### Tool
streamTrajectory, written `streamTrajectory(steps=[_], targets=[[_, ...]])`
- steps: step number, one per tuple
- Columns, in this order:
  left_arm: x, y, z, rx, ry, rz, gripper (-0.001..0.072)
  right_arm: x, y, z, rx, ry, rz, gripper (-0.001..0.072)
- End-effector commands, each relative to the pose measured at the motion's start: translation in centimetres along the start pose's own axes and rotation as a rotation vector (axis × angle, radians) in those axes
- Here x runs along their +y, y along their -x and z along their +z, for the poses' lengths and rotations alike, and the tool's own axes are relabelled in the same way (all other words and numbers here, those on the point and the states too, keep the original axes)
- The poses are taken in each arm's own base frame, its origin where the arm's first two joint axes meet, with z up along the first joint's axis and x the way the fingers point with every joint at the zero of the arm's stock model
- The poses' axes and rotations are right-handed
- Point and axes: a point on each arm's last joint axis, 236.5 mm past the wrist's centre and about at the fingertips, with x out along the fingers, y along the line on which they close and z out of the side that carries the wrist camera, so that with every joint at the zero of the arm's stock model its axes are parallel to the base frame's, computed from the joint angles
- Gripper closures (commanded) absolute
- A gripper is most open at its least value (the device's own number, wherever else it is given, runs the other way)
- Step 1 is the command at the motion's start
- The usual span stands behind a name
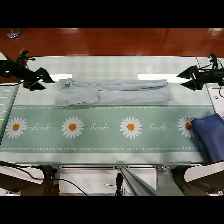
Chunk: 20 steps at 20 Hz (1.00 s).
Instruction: Fold the shirts.
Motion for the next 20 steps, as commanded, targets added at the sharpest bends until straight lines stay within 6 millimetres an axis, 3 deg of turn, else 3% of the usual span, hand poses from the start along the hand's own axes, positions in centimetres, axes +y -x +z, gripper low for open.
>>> streamTrajectory(steps=[1, 4, 7, 10, 11, 12, 13, 14, 15, 16, 18, 20], targets=[[2.4, 4.2, 0.4, -0.204, 0.057, 0.059, 0.0006, -3.5, 0.4, -1.3, 0.061, -0.054, -0.082, 0.0081], [-1.5, 4.2, -1.9, -0.328, 0.024, -0.023, 0.0006, -2.9, -3.1, -3.3, 0.160, -0.040, -0.067, 0.0081], [-4.5, 2.3, -6.0, -0.256, -0.033, -0.051, 0.0006, -1.7, -6.8, -5.4, 0.249, -0.014, -0.057, 0.0081], [-7.5, 0.9, -7.9, -0.192, -0.098, -0.085, 0.0006, 0.8, -9.6, -6.4, 0.275, 0.018, -0.010, 0.0108], [-8.6, 0.7, -8.3, -0.183, -0.109, -0.105, 0.0006, 1.6, -9.9, -6.3, 0.269, 0.028, 0.001, 0.0177], [-9.4, 0.4, -8.6, -0.175, -0.118, -0.121, 0.0006, 2.3, -9.8, -6.1, 0.269, 0.050, 0.010, 0.0476], [-10.1, 0.2, -8.9, -0.167, -0.126, -0.133, 0.0010, 3.1, -9.2, -6.1, 0.277, 0.073, 0.022, 0.0688], [-10.7, 0.0, -9.1, -0.158, -0.129, -0.149, 0.0083, 3.7, -8.2, -6.0, 0.281, 0.100, 0.023, 0.0693], [-11.5, -0.2, -9.4, -0.149, -0.133, -0.166, 0.0456, 4.0, -6.9, -5.8, 0.273, 0.129, 0.003, 0.0693], [-12.5, -0.4, -9.6, -0.149, -0.160, -0.187, 0.0664, 3.9, -5.2, -5.7, 0.263, 0.161, -0.029, 0.0693], [-15.5, -1.0, -10.2, -0.155, -0.220, -0.239, 0.0671, 4.1, -1.4, -6.6, 0.254, 0.247, -0.129, 0.0694], [-18.5, -2.4, -10.6, -0.195, -0.328, -0.234, 0.0672, 6.4, 2.2, -9.3, 0.219, 0.317, -0.138, 0.0693]])
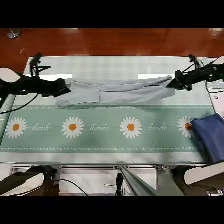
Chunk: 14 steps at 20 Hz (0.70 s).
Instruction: Fold the shirts.
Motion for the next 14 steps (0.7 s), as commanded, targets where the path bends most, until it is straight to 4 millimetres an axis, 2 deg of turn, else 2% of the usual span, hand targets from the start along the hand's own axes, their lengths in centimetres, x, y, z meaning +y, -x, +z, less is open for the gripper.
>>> streamTrajectory(steps=[1, 3, 7, 11, 14], targets=[[-5.1, -3.1, 0.2, -0.058, -0.127, -0.039, 0.0672, 3.2, 5.1, -4.7, -0.065, 0.127, -0.084, 0.0693], [-9.5, -6.3, -0.6, -0.055, -0.159, -0.079, 0.0673, 5.5, 7.2, -8.0, -0.148, 0.157, -0.086, 0.0693], [-18.2, -13.5, -7.0, 0.183, -0.297, -0.163, 0.0673, 8.9, 10.8, -13.2, -0.288, 0.192, -0.088, 0.0693], [-24.1, -18.8, -13.0, 0.329, -0.354, -0.211, 0.0672, 11.6, 13.2, -15.7, -0.359, 0.228, -0.068, 0.0693], [-27.7, -20.8, -19.2, 0.425, -0.388, -0.255, 0.0672, 12.6, 13.3, -16.3, -0.359, 0.233, -0.032, 0.0693]])
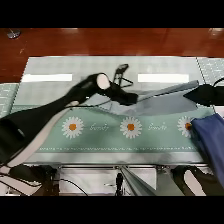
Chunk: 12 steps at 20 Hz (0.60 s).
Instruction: Fold the shirts.
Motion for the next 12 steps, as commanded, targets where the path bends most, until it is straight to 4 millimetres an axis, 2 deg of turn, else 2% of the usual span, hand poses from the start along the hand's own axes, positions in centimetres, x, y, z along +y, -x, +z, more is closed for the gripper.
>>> streamTrajectory(steps=[1, 3, 4, 5, 7, 10, 12], targets=[[-5.8, -5.8, -4.8, 0.123, -0.042, -0.067, 0.0672, 1.5, 0.9, -0.5, -0.026, 0.003, 0.031, 0.0693], [-7.4, -7.2, -7.1, 0.175, -0.080, -0.076, 0.0671, 1.5, 0.9, -0.5, -0.025, 0.002, 0.031, 0.0693], [-7.6, -7.2, -7.5, 0.185, -0.085, -0.078, 0.0671, 1.5, 0.9, -0.6, -0.024, 0.003, 0.031, 0.0693], [-7.5, -6.8, -7.3, 0.189, -0.082, -0.079, 0.0672, 1.5, 0.9, -0.6, -0.023, 0.003, 0.031, 0.0693], [-6.4, -4.8, -5.1, 0.180, -0.058, -0.080, 0.0672, 1.4, 0.9, -0.5, -0.025, 0.003, 0.030, 0.0693], [-2.0, 1.5, 1.0, 0.065, 0.011, -0.051, 0.0672, 1.6, 0.9, -0.3, -0.032, -0.003, 0.040, 0.0693], [1.3, 7.8, 5.0, -0.042, 0.060, -0.024, 0.0671, 2.7, 0.2, 0.0, -0.024, -0.014, 0.094, 0.0693]])
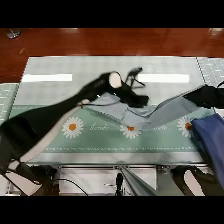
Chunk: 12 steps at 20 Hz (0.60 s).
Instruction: Fold the shirts.
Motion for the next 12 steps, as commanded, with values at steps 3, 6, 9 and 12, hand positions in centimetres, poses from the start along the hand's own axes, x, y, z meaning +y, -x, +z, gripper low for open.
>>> streamTrajectory(steps=[3, 6, 9, 12], targets=[[5.8, 20.2, 7.5, -0.323, 0.063, 0.087, 0.0671, 5.2, -4.0, 0.4, 0.072, 0.060, 0.163, 0.0693], [5.5, 32.4, 6.2, -0.521, -0.025, 0.202, 0.0671, 11.5, -9.2, 1.6, 0.134, 0.169, 0.256, 0.0693], [5.8, 40.0, 0.0, -0.632, -0.048, 0.367, 0.0670, 16.3, -15.8, 2.5, 0.202, 0.218, 0.308, 0.0693], [6.5, 42.1, -6.9, -0.693, -0.039, 0.475, 0.0670, 18.6, -22.6, 1.6, 0.307, 0.217, 0.329, 0.0692]])
